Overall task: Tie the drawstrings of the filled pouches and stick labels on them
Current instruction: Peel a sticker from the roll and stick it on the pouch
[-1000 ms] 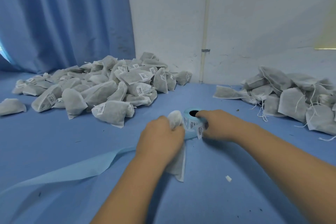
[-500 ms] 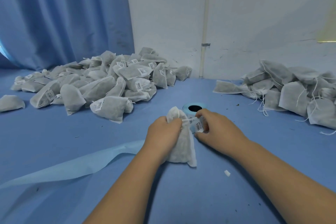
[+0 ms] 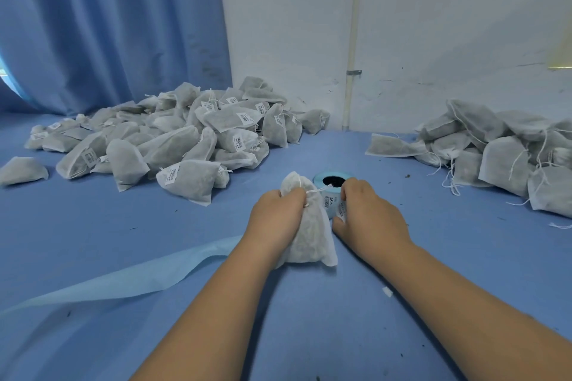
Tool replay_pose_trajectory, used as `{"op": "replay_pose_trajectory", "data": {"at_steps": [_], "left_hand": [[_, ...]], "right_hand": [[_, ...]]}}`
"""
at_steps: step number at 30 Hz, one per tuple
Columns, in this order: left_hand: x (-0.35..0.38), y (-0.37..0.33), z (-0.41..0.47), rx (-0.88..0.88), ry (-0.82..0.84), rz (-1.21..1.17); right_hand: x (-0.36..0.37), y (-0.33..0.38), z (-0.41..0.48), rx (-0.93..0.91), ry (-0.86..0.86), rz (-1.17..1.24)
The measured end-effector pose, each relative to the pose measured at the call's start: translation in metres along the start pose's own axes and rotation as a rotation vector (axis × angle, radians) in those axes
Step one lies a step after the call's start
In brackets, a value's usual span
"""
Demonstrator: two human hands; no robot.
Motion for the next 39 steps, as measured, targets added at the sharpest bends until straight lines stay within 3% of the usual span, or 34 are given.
{"op": "replay_pose_trajectory", "data": {"at_steps": [9, 18, 24, 39], "left_hand": [[0.005, 0.0, -0.003, 0.049, 0.016, 0.061], [0.005, 0.001, -0.005, 0.056, 0.028, 0.066], [0.005, 0.001, -0.008, 0.06, 0.035, 0.079], [0.006, 0.001, -0.007, 0.082, 0.029, 0.102]], "right_hand": [[-0.005, -0.002, -0.006, -0.004, 0.004, 0.132], [-0.01, -0.015, -0.005, 0.186, 0.082, 0.364], [-0.007, -0.019, -0.01, 0.2, 0.075, 0.482], [-0.004, -0.011, -0.006, 0.245, 0.135, 0.477]]}}
Point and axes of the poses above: each hand's wrist, its own z-axis towards the middle knuckle, its own x-axis out of the palm, y = z × x, the point moved 4 cm from there along z, towards the middle knuckle, and after that the axes turned 3 degrees about x, right-handed, at the moved point
